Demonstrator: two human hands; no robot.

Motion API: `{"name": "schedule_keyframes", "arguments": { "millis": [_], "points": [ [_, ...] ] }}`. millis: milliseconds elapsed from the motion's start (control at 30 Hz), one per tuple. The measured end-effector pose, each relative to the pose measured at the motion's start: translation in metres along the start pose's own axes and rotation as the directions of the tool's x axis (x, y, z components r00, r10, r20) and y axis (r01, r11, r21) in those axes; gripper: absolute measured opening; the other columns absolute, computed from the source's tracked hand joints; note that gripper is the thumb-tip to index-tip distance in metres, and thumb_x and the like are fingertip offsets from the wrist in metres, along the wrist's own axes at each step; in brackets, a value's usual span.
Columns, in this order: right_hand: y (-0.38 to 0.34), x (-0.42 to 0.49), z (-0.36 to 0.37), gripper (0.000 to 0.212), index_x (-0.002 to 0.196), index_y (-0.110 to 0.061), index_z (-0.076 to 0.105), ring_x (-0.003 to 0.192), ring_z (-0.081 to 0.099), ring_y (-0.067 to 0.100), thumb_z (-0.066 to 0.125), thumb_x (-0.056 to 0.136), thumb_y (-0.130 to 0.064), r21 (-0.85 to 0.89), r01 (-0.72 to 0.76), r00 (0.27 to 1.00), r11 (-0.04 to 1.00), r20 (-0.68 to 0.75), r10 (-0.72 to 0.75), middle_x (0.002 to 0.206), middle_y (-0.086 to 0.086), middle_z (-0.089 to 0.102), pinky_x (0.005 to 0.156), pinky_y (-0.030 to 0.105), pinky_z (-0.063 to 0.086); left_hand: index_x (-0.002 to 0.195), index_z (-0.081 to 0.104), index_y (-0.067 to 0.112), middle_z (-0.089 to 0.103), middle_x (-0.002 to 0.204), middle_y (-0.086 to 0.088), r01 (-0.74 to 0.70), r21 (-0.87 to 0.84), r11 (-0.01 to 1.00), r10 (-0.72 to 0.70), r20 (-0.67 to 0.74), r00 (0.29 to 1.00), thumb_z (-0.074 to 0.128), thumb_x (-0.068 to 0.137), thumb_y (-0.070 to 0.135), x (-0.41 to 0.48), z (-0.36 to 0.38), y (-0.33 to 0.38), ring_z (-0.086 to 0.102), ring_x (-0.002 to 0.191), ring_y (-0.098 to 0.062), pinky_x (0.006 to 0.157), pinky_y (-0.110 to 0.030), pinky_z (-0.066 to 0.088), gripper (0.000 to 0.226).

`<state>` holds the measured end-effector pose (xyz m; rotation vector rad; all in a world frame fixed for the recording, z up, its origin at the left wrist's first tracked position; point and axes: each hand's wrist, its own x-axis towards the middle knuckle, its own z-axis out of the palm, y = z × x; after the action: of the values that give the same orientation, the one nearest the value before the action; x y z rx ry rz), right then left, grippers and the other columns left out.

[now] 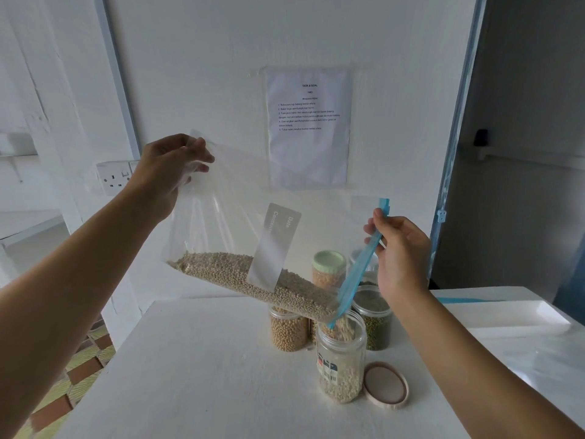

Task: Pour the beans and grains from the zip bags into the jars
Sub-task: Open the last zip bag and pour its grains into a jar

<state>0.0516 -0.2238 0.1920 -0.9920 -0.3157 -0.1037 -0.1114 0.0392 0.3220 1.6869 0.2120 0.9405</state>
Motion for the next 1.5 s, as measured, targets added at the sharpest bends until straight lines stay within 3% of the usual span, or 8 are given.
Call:
{"name": "schedule_keyframes", "arguments": {
  "millis": [167,300,500,1133,1500],
  "points": [
    [-0.001,-0.001,0.001,0.013,0.083,-0.012,0.071,0.08,0.072,0.015,0.074,0.092,-0.021,-0.009,0.004,1.0,1.0,0.009,-0.004,0.079,-0.002,0.075,0.083,0.036,0.057,0.078,0.068,0.013,0.071,0.092,0.01,0.004,0.006,1.0,-0.004,0.004,1.0,0.068,0.097,0.015,0.0,-0.001,0.001,0.064,0.102,-0.018,0.119,-0.055,0.032,0.019],
    [-0.002,-0.001,0.001,0.012,0.084,-0.012,0.072,0.081,0.072,0.015,0.074,0.092,-0.022,-0.013,0.006,1.0,1.0,0.012,-0.006,0.079,-0.002,0.075,0.082,0.035,0.056,0.082,0.068,0.011,0.07,0.096,0.007,0.0,0.005,1.0,0.0,0.0,1.0,0.067,0.097,0.016,-0.001,0.0,0.002,0.064,0.103,-0.019,0.12,-0.054,0.032,0.016],
    [-0.003,-0.002,0.002,0.013,0.081,-0.013,0.071,0.081,0.071,0.016,0.074,0.092,-0.021,-0.008,0.004,1.0,1.0,0.01,-0.004,0.078,-0.002,0.075,0.082,0.035,0.056,0.08,0.067,0.014,0.072,0.077,0.016,-0.009,0.016,1.0,0.009,0.001,1.0,0.067,0.098,0.019,0.001,0.001,0.005,0.064,0.095,-0.017,0.117,-0.053,0.033,0.018],
    [-0.007,0.0,0.003,0.013,0.083,-0.013,0.07,0.08,0.072,0.014,0.074,0.091,-0.022,0.007,-0.002,1.0,1.0,0.02,0.002,0.078,-0.003,0.075,0.088,0.039,0.057,0.077,0.068,0.013,0.07,0.104,0.006,-0.006,0.02,1.0,0.006,0.002,1.0,0.07,0.095,0.015,0.001,0.001,0.008,0.064,0.106,-0.022,0.118,-0.053,0.035,0.018],
    [-0.003,0.003,0.003,0.014,0.082,-0.013,0.071,0.08,0.072,0.015,0.075,0.091,-0.022,0.007,0.0,1.0,1.0,0.027,0.0,0.078,-0.002,0.074,0.084,0.037,0.056,0.078,0.067,0.013,0.068,0.089,0.007,-0.026,0.02,0.999,0.026,0.01,1.0,0.069,0.095,0.016,0.004,0.001,0.008,0.062,0.096,-0.017,0.117,-0.054,0.035,0.018]
  ]
}}
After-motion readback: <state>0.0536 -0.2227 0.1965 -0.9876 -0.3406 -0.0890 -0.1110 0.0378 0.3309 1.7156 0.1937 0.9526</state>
